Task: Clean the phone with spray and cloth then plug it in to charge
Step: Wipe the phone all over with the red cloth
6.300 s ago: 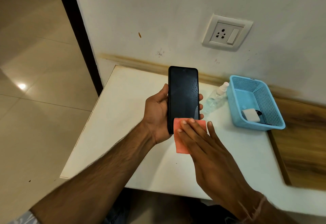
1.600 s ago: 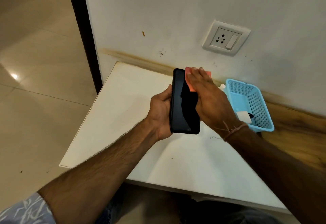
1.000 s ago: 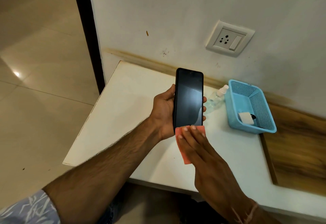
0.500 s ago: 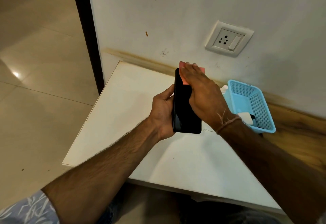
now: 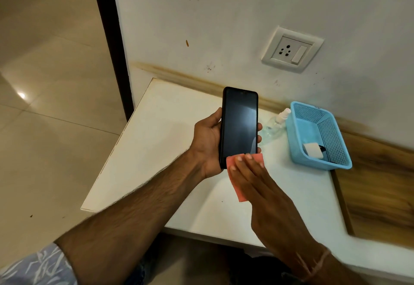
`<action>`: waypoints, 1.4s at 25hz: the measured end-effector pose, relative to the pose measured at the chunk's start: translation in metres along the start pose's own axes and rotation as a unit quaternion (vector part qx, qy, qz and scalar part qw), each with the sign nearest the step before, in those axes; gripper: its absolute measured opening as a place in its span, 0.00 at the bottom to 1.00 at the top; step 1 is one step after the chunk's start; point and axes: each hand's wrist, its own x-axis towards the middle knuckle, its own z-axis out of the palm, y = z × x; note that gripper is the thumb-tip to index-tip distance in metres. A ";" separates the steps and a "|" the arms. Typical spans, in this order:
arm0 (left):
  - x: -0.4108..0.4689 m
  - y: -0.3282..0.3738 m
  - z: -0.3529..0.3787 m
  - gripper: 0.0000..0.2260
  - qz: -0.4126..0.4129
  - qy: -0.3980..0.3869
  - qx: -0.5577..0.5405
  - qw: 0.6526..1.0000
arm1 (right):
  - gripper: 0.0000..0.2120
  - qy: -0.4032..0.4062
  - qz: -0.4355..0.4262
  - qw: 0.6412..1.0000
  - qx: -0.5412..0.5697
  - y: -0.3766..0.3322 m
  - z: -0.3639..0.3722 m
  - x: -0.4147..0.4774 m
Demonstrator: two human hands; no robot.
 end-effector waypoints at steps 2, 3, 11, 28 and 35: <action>0.001 0.001 -0.001 0.32 0.002 0.007 0.004 1.000 | 0.36 0.020 0.007 1.000 -0.004 0.006 -0.006 0.004; 0.002 0.001 -0.001 0.32 0.004 0.014 0.009 1.000 | 0.33 0.040 0.019 0.999 -0.006 0.011 -0.009 0.011; 0.006 -0.001 -0.007 0.26 0.005 0.087 0.053 0.995 | 0.31 0.075 0.153 0.984 0.057 0.033 -0.017 0.108; 0.007 -0.001 -0.014 0.27 0.000 0.052 0.041 0.998 | 0.32 0.096 0.101 0.989 0.059 0.014 -0.006 0.069; 0.005 0.000 -0.012 0.25 0.000 0.077 0.045 0.996 | 0.26 0.101 0.084 0.990 0.056 0.027 -0.007 0.099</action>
